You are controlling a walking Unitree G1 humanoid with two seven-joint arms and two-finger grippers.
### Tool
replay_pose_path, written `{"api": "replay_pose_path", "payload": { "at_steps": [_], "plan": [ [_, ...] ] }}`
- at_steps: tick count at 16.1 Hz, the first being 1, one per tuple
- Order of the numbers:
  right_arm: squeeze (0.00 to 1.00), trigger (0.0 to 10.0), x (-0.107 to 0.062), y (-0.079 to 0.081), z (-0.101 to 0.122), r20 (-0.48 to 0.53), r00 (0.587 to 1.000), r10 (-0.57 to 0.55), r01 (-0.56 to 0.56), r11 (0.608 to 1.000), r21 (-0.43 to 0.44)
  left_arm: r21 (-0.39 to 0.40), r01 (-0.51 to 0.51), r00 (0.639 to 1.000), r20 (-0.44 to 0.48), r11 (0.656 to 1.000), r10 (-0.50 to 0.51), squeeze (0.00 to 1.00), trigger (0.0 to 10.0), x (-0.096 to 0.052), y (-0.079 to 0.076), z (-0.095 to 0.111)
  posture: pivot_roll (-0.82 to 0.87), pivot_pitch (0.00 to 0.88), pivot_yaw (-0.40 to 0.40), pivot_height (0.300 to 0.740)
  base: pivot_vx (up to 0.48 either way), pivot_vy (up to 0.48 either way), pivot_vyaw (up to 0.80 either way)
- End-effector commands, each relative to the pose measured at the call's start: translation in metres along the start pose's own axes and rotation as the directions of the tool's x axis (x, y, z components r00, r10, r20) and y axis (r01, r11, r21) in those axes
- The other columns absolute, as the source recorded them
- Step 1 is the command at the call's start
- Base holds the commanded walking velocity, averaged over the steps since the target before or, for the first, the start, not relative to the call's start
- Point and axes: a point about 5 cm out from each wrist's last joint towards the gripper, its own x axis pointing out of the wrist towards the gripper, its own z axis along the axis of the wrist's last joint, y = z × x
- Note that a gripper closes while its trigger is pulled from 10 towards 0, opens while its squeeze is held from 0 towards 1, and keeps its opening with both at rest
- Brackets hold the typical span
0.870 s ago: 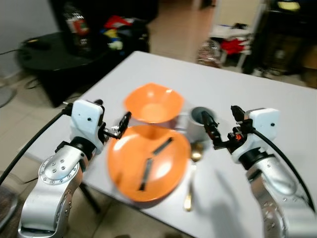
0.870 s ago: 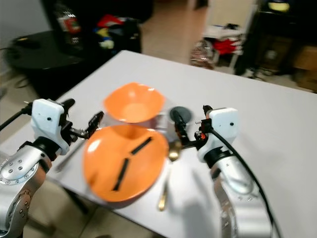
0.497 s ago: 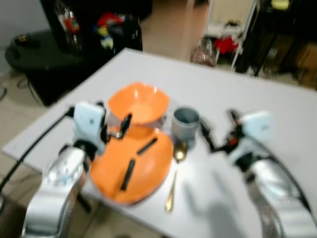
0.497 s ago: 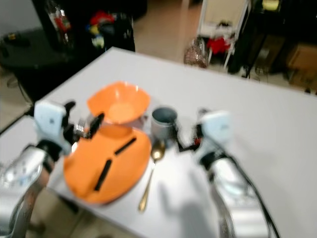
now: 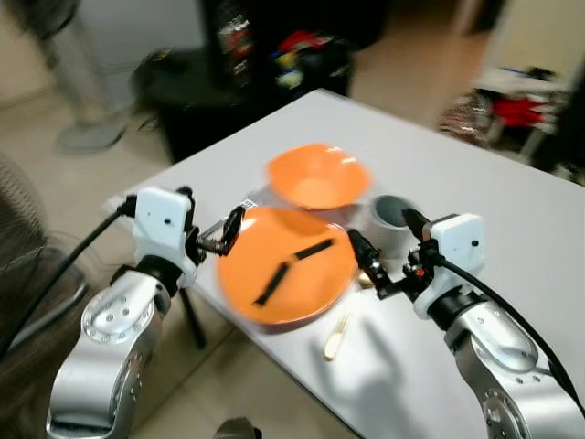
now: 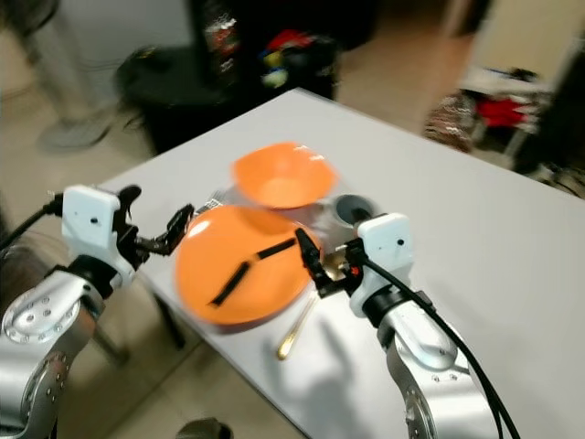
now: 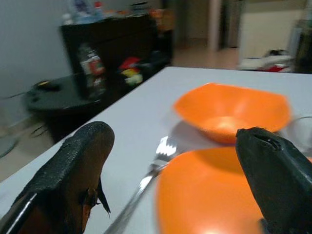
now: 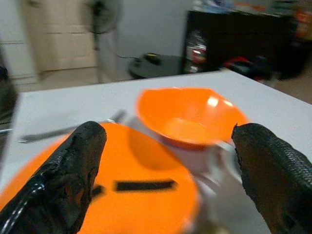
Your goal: Setting the table
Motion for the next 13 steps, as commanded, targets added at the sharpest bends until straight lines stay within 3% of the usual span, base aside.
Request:
{"api": "replay_pose_path", "payload": {
  "at_steps": [1,13],
  "plan": [
    [0.96,10.0,-0.001,0.002,0.009,0.047,0.999,0.026,-0.026,1.000,-0.009,-0.009,0.000,1.000,-0.005,1.000,-0.001,0.00,10.0,0.001,0.001,0.002,0.08,0.000,0.033,0.740,0.000,0.000,0.80],
    [0.94,10.0,0.006,-0.006,0.002,0.008,1.000,-0.001,0.001,1.000,-0.004,-0.003,-0.030,0.997,-0.078,1.000,0.029,0.00,10.0,0.003,0.003,-0.006,0.08,0.000,0.021,0.740,0.000,0.000,0.80]
  ]
}}
